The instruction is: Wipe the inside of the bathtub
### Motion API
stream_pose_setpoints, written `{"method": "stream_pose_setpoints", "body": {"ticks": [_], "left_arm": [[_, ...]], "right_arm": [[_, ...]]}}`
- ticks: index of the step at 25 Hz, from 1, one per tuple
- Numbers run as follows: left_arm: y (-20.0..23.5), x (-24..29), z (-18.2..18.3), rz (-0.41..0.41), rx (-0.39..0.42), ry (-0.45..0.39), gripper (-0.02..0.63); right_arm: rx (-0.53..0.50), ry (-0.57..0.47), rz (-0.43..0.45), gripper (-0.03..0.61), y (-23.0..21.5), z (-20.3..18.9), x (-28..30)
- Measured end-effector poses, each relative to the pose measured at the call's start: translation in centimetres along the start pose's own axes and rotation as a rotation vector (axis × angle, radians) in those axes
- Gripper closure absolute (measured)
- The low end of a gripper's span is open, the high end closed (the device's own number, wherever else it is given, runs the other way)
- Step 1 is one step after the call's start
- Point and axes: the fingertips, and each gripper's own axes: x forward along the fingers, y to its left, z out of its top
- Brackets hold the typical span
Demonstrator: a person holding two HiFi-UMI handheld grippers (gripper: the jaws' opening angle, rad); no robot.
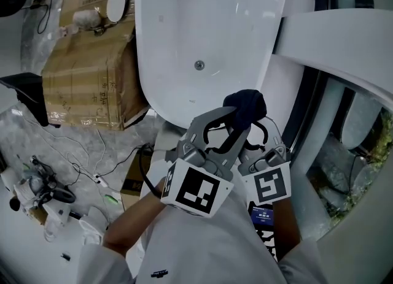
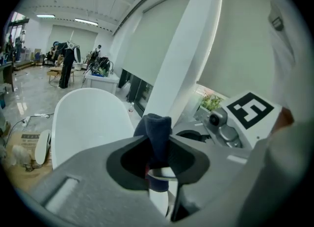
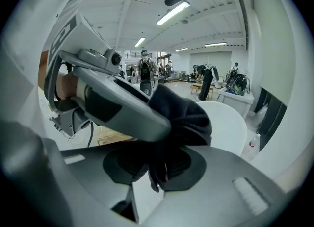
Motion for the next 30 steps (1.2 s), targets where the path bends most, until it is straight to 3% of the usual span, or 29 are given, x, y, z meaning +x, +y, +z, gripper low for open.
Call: {"method": "stream_pose_setpoints", "body": {"ticks": [1,3,11,17,24,30], "left_arm": [[0.1,0.0,0.0,0.001,-0.011,-0.003,0.531],[0.3,0.1,-0.1,-0.008,-0.038,-0.007,0.545],[1.5,1.7,-0.7,-0.004,-0.019,-0.014,0.552],[3.0,3.3,-1.5,0.044,-0.057,-0.039,0.552],[6.0,6.1,-3.4,0.100,-0.078,-0.036,0.552],[8.0,9.4,-5.4,0.137,-0.085,-0.015,0.552]], "right_arm": [[0.011,-0.003,0.005,0.477,0.0,-0.2,0.0],[0.044,-0.015,0.011,0.472,-0.2,-0.5,0.1],[0.205,-0.105,-0.049,0.363,-2.9,-1.5,1.2],[0.180,-0.036,-0.036,0.334,-4.1,-4.5,1.9],[0.271,-0.016,-0.075,0.315,-6.1,-7.7,2.3],[0.336,-0.008,-0.122,0.519,-8.3,-10.7,2.3]]}}
